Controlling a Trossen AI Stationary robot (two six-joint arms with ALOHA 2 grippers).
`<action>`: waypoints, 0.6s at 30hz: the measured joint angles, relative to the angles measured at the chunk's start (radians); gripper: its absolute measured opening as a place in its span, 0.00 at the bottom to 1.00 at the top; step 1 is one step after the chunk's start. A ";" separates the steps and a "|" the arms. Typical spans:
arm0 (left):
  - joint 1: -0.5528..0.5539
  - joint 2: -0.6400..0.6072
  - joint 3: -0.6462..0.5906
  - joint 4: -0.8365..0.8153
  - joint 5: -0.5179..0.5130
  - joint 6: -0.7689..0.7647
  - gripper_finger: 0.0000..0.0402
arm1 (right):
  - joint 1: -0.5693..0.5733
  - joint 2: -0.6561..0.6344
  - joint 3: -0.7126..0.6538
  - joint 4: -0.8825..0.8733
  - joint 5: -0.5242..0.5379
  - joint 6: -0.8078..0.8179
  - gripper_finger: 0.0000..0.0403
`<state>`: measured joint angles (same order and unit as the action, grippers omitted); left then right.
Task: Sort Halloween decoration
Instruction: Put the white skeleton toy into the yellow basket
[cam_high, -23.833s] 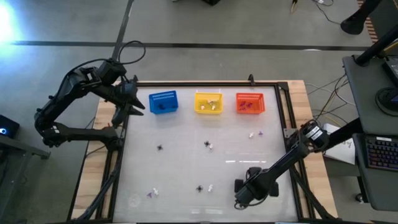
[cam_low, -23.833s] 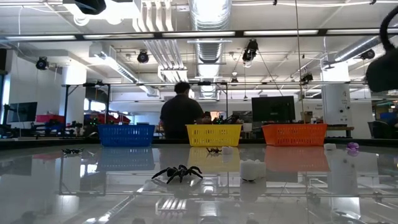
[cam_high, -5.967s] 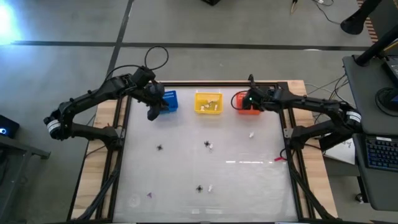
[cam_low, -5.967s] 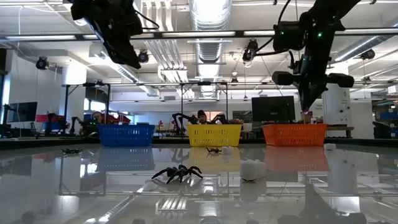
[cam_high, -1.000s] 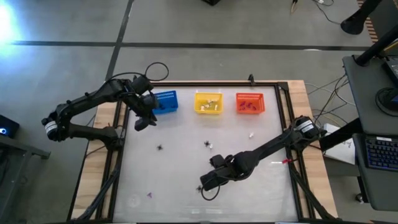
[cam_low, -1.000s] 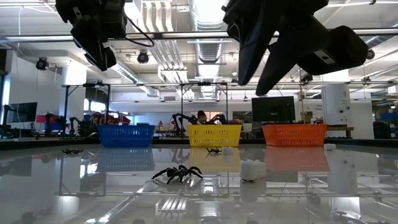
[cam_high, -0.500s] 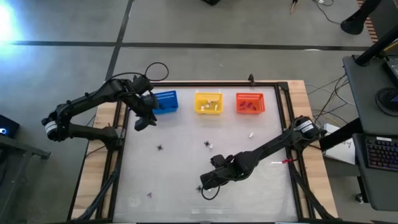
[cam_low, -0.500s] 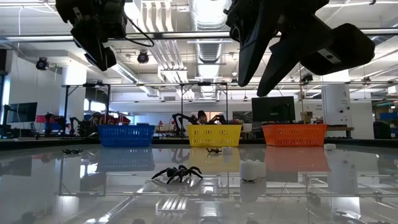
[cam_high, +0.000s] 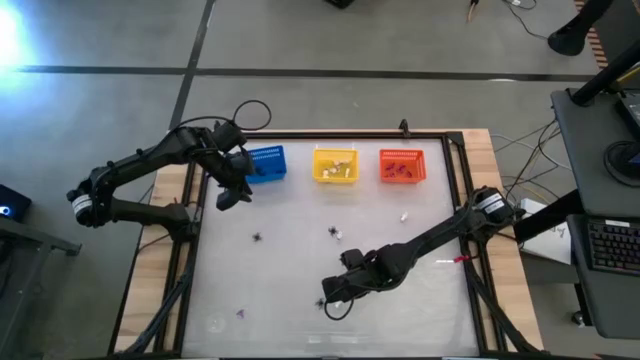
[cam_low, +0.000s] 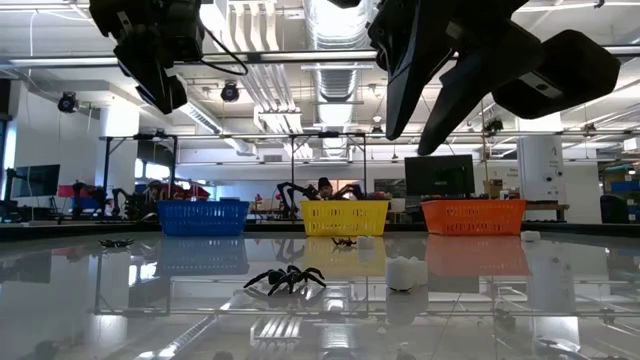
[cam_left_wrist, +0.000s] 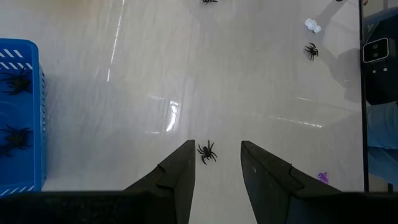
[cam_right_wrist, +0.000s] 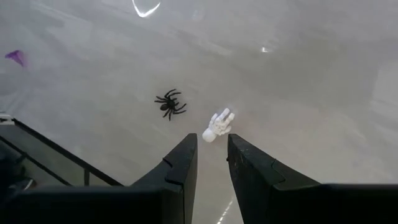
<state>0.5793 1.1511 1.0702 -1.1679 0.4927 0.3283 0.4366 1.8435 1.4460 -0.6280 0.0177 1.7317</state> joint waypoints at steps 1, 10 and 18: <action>0.000 0.000 0.000 0.000 0.000 0.000 0.28 | 0.000 0.000 0.000 0.000 0.000 0.006 0.20; 0.000 0.000 0.000 0.000 -0.002 0.000 0.28 | 0.019 0.000 0.000 -0.047 -0.037 0.067 0.20; 0.000 0.000 0.000 0.001 -0.004 0.000 0.28 | 0.015 0.000 0.000 -0.055 -0.007 -0.039 0.20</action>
<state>0.5793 1.1511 1.0702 -1.1671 0.4889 0.3279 0.4513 1.8438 1.4456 -0.6835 0.0103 1.6931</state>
